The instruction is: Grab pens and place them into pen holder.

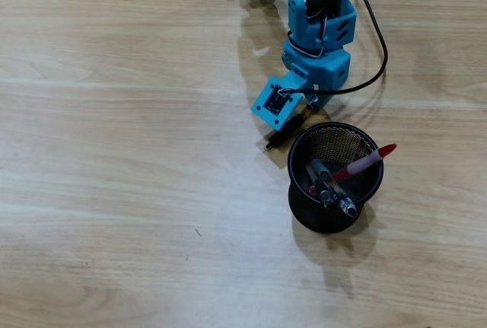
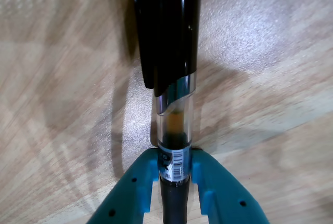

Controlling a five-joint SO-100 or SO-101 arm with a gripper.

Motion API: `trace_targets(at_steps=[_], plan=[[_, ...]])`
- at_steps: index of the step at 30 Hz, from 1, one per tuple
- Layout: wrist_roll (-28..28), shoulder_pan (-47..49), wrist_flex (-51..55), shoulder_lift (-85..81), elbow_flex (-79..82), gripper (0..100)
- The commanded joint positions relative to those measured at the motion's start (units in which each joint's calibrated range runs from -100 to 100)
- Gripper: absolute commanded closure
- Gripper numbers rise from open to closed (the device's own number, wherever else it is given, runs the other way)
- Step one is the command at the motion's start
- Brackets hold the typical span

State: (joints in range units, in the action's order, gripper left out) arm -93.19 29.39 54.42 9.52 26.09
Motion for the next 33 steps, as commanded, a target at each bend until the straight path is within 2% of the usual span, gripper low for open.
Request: trace_targets(at_steps=[1, 11, 19, 26, 29, 33], plan=[[-0.22, -0.09, -0.53, 0.04, 1.33, 98], [0.41, -1.18, -0.53, -7.01, 7.4, 98], [5.91, -7.31, -0.44, -19.66, 10.38, 98], [15.44, -14.35, -1.26, -30.96, 7.31, 98], [21.82, -18.01, -1.26, -35.21, 1.42, 98], [26.54, -18.92, -1.35, -37.24, -5.91, 98]])
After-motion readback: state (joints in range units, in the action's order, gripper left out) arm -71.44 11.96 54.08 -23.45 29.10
